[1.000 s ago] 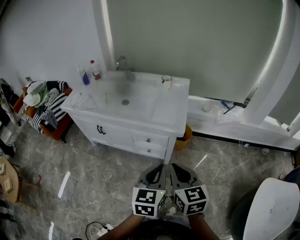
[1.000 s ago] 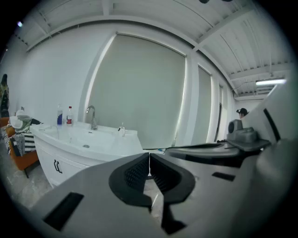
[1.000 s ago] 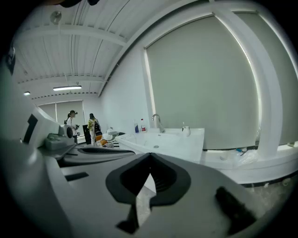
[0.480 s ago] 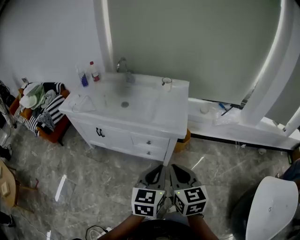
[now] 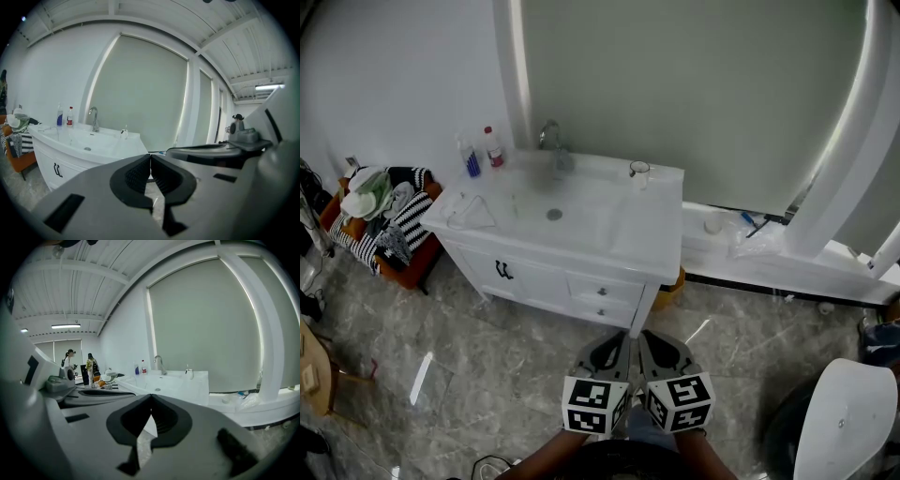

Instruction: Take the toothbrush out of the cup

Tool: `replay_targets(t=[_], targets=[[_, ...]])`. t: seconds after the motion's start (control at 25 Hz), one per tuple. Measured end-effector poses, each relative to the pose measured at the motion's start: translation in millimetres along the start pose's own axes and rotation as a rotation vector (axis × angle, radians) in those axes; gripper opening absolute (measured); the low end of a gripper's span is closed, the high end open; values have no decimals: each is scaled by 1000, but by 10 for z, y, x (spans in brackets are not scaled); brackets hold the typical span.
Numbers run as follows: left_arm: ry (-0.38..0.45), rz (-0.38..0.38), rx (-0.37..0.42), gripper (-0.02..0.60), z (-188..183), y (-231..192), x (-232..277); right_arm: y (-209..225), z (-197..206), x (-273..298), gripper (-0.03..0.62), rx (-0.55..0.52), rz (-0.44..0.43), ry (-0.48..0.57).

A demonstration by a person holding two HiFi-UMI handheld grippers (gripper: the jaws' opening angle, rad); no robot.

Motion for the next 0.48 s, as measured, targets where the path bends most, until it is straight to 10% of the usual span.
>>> replay_targets(t=[0.48], targets=[[-22,7,11,9,54,-26,369,274,15,260,11,17,-16,-1]])
Point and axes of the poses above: the fingertips, and each gripper's own axes: x forward along the fingers, y to its right, z out of its underside, the point moved 3 cm from there along -x, backward along the fingers, and after that the axes turned 15 degrees about y, right-handed, at the moved point
